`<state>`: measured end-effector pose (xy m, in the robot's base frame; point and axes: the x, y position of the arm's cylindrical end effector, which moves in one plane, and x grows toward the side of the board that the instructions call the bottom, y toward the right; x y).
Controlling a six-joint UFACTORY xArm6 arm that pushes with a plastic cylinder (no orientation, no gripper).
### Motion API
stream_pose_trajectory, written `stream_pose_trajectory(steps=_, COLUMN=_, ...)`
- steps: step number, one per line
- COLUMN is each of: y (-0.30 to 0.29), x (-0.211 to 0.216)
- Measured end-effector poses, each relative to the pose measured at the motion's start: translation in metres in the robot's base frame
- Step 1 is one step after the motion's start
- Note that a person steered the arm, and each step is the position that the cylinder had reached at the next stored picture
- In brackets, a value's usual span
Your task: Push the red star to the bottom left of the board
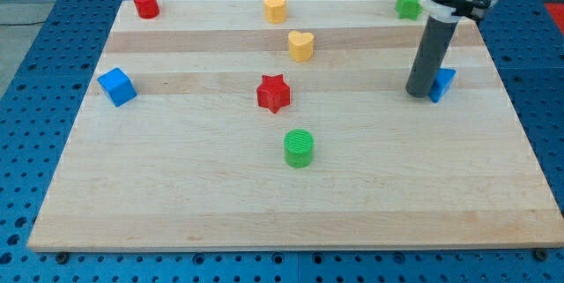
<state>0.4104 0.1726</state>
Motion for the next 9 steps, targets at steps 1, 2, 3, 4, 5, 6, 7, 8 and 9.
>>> stream_pose_trajectory(steps=1, y=-0.013, x=0.0)
stream_pose_trajectory(steps=2, y=-0.062, x=0.0)
stream_pose_trajectory(steps=3, y=-0.118, x=0.0)
stream_pose_trajectory(steps=4, y=-0.175, x=0.0)
stream_pose_trajectory(steps=5, y=-0.218, x=0.0)
stream_pose_trajectory(steps=6, y=-0.246, x=0.0)
stream_pose_trajectory(steps=7, y=-0.278, x=0.005)
stream_pose_trajectory(steps=8, y=-0.312, x=0.018)
stream_pose_trajectory(steps=9, y=-0.326, x=0.037)
